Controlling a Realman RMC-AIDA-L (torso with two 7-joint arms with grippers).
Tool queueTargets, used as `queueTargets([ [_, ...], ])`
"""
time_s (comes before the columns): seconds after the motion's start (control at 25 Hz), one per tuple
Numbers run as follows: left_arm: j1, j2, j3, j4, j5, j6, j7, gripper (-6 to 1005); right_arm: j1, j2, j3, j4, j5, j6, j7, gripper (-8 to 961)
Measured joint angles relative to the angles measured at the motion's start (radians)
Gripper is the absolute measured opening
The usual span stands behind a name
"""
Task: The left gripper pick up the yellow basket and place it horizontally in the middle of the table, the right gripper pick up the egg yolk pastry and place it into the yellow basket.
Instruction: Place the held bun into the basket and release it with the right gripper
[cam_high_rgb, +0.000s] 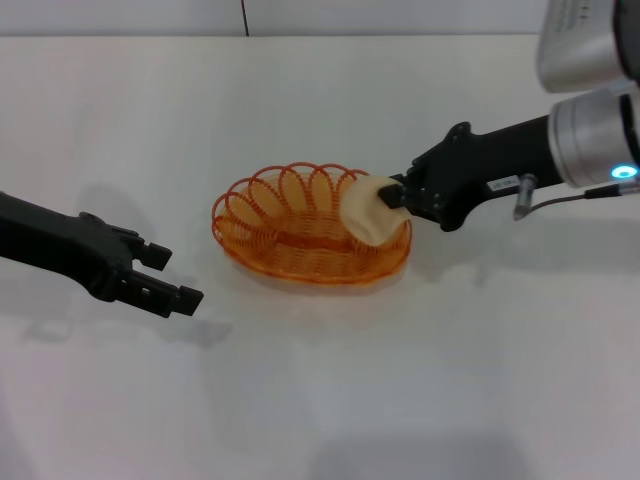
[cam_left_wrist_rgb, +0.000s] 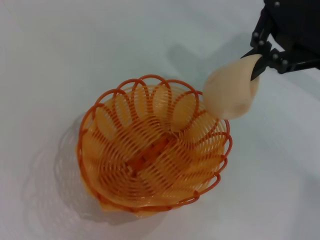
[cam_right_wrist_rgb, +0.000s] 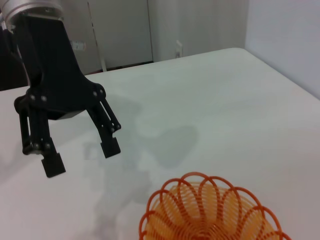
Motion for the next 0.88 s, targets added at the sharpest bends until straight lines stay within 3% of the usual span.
queueTargets([
  [0.36, -0.004, 0.0, 0.0, 0.0, 0.001, -0.002, 0.003, 889, 0.051, 0.001, -0.057, 0.063, 0.001, 0.089, -0.001, 32],
  [0.88, -0.003, 0.0, 0.0, -0.005, 0.003, -0.013, 0.004, 890, 0.072, 0.001, -0.072, 0.07, 0.003, 0.107, -0.002, 53],
])
